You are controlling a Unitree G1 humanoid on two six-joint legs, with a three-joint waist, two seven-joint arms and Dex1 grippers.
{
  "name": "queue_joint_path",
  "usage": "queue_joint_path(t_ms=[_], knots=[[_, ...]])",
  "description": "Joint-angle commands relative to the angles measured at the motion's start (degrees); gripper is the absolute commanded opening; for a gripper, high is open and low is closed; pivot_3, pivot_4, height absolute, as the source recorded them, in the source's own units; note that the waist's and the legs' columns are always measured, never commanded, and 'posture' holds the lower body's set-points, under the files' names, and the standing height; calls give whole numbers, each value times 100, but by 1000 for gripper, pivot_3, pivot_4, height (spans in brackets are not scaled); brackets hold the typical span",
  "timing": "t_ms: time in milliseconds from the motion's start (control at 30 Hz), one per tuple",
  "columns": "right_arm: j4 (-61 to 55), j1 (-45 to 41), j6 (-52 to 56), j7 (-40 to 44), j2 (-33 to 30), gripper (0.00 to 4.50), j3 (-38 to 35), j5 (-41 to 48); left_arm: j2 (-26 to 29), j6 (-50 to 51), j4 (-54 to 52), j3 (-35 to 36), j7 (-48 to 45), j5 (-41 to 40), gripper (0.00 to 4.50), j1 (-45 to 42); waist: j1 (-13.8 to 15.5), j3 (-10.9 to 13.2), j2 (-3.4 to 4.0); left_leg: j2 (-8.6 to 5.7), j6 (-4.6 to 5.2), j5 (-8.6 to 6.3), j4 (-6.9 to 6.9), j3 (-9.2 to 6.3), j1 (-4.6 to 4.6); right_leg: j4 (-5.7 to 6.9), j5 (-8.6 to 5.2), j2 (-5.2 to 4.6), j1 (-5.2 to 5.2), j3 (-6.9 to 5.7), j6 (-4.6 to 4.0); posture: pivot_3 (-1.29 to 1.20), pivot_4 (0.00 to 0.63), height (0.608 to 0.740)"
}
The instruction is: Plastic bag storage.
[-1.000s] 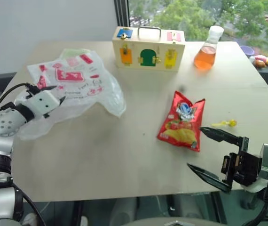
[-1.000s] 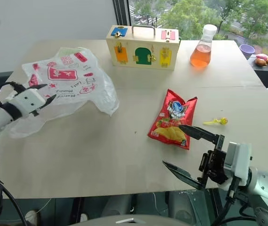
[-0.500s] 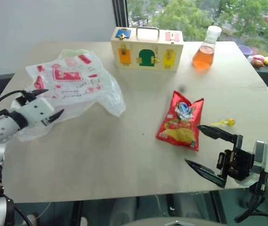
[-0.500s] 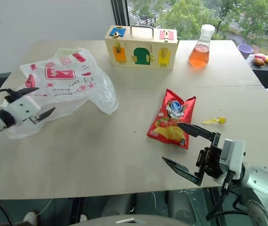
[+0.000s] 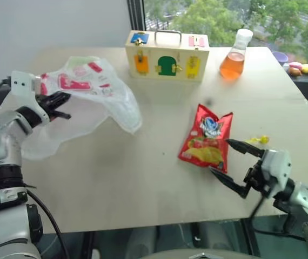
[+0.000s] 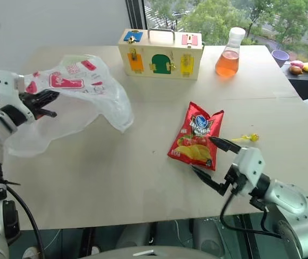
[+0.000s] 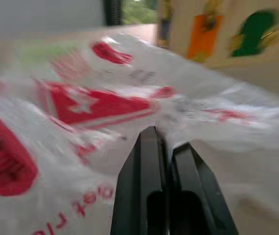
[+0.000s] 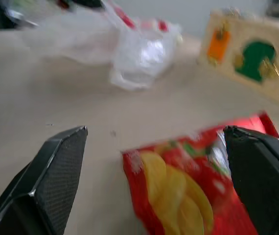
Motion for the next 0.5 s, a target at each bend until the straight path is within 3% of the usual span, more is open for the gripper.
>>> queue_joint_path(t_ms=[33,167,400,500], knots=[[-182,-384,1395,-1011,146,4500,-147,376,-544,1968,-1289,685,1225,-1928,19,-516,11,1,1,-7,0,0,0,-5,1,1,1,-4,1,0,-2,0,150,740],[-49,-956,2857,-1938,451,4500,-752,1526,-1386,2450,-1671,1097,3056,-2999,19,-981,-17,1,3,-10,-1,1,-1,-21,9,17,10,-2,3,-6,-19,0,150,740],[-156,-964,4573,-2966,557,4500,-1272,3480,-2002,2181,-2143,866,4719,-2960,19,-998,-9,1,5,-14,-1,1,-6,-29,10,31,9,2,-1,-7,-24,0,150,740],[174,-1201,4827,-3436,866,4500,-1105,3922,-1909,2058,-2057,752,4885,-2721,19,-1094,-25,1,6,-16,-1,1,-6,-24,9,25,9,2,-1,-3,-23,0,150,740]])
